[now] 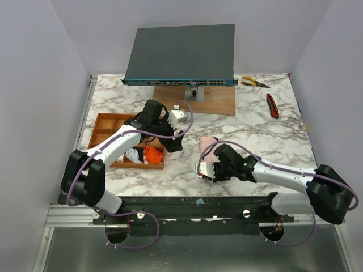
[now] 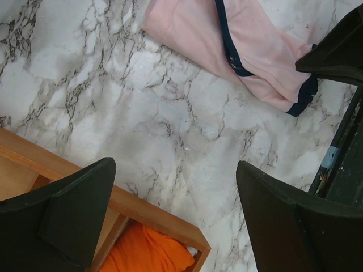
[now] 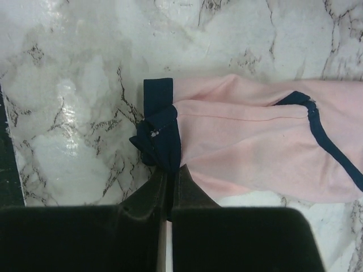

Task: Roll the underwear
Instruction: Roll the underwear to the center of the board.

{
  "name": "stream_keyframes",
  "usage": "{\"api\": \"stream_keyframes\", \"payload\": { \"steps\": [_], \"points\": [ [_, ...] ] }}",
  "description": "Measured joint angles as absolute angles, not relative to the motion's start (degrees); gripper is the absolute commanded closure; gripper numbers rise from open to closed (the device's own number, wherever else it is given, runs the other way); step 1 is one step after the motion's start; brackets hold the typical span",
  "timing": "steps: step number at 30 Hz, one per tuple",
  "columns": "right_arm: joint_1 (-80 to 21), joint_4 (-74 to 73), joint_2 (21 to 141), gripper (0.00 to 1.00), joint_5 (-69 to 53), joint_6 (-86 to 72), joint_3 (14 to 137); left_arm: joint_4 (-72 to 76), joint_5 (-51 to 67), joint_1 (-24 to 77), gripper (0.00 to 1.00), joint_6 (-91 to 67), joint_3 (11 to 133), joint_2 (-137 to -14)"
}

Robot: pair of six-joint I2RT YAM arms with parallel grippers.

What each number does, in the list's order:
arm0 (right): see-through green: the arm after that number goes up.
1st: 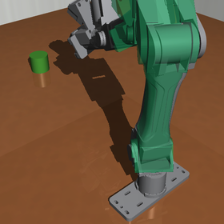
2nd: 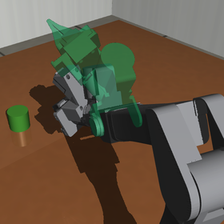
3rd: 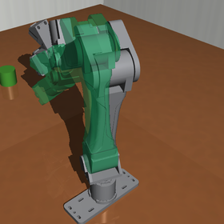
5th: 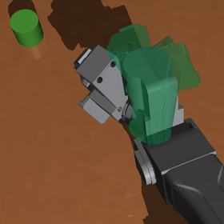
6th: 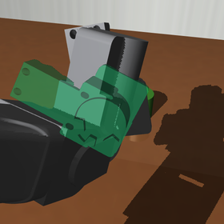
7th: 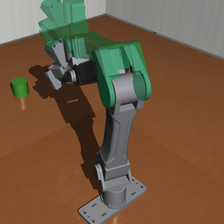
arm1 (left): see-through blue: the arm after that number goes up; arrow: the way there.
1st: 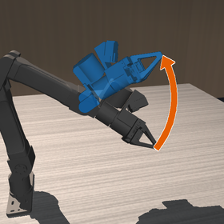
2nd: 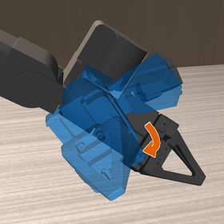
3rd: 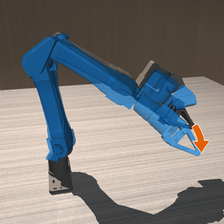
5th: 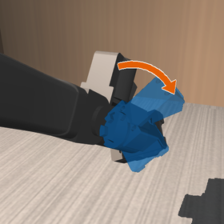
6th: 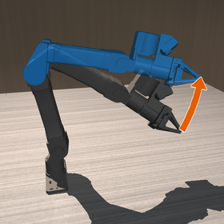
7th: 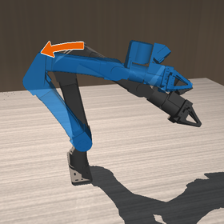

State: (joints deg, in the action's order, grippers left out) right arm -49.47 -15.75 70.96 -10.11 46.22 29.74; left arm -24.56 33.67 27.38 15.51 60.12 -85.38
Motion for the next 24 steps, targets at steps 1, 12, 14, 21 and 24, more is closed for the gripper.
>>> {"api": "stream_keyframes", "payload": {
  "steps": [1,12,14,21,24],
  "points": [
    [-49.12,-16.73,71.7,0.99,-10.96,45.91,30.68,-24.6,33.67,27.38,0.11,15.62,59.61,-85.21],
    [-34.0,-31.27,86.98,0.99,-28.91,46.68,47.18,-23.16,33.54,27.38,0.12,16.78,51.33,-75.46],
    [-31.9,-33.87,90.08,0.99,-31.51,47.51,49.65,-22.74,33.17,27.38,0.12,17.17,49.39,-72.99],
    [-27.66,-47.07,104.27,0.99,-41.67,51.99,61.23,-21.89,31.07,29.39,0.16,19.88,46.46,-69.21],
    [-25.91,-51.72,108.77,0.99,-45.58,53.36,64.66,-21.87,29.28,32.97,0.16,21.58,46.37,-69.25]
  ]
}}
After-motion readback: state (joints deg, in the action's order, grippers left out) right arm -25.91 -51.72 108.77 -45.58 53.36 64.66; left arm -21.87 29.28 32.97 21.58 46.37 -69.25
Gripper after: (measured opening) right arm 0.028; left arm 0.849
